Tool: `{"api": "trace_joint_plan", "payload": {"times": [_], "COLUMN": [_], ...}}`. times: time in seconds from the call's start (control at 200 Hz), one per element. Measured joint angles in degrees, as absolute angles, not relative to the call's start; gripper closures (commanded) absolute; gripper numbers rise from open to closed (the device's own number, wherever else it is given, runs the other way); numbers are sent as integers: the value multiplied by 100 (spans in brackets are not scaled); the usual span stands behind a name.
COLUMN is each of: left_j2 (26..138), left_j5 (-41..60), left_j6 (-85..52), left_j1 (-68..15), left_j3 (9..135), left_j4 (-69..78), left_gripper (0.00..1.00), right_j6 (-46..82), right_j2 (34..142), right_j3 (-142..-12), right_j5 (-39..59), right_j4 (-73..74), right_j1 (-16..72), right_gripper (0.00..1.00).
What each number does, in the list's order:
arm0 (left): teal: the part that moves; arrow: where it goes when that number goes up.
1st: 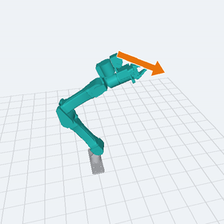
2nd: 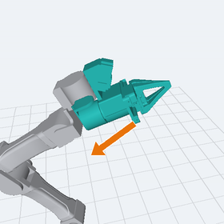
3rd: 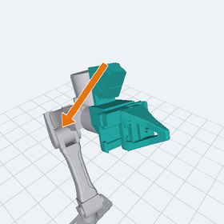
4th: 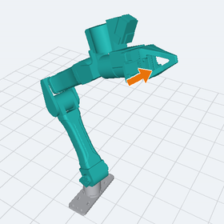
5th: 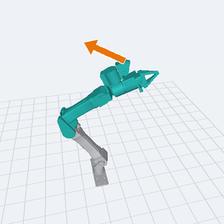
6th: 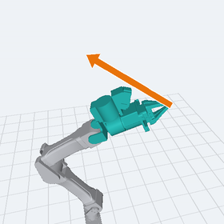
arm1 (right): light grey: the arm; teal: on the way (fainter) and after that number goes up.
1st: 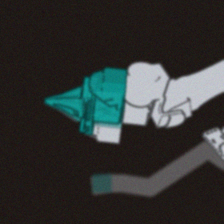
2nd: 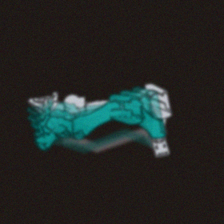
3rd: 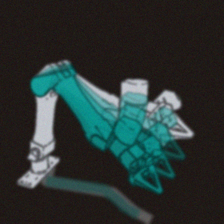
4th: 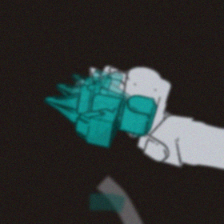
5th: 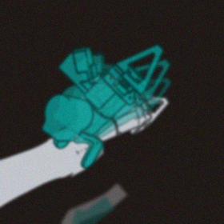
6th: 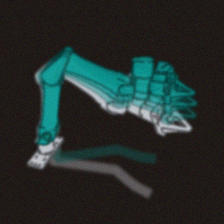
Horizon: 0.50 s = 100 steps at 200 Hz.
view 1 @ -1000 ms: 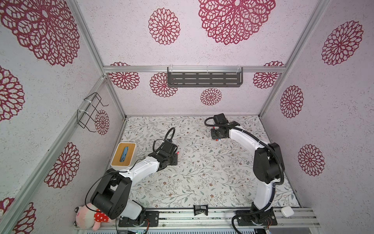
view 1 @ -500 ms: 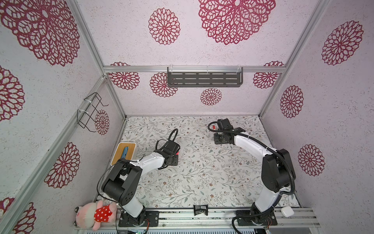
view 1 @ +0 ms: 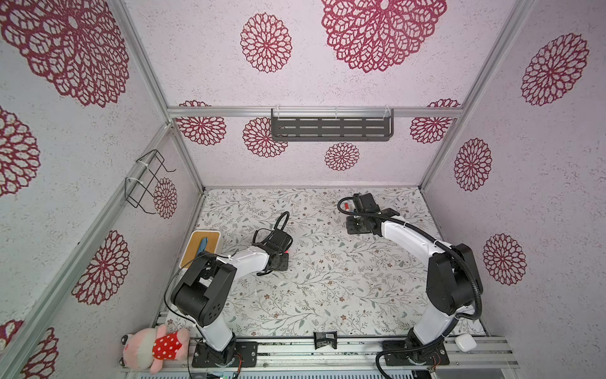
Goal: Insert the pens into the pen caps
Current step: 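Move the left gripper over the pink highlighter while the right withdraws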
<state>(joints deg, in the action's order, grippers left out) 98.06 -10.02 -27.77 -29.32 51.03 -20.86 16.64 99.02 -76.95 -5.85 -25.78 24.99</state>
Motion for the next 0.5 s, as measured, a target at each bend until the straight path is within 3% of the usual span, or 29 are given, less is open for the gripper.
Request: {"api": "trace_joint_plan", "payload": {"times": [0.295,0.5], "left_j2": [9977,9570], "left_j5": [-827,-541], "left_j6": [-2742,-2694], "left_j1": [-2950,-3138], "left_j3": [5249,4707], "left_j4": [-1874,-1369], "left_gripper": [92,92], "right_j6": [1715,1778], "right_j2": [9638,9529], "right_j3": [-7614,-7478], "right_j5": [-401,425], "right_j4": [-2541,-2276], "right_j1": [2499,2493], "right_gripper": [61,61]}}
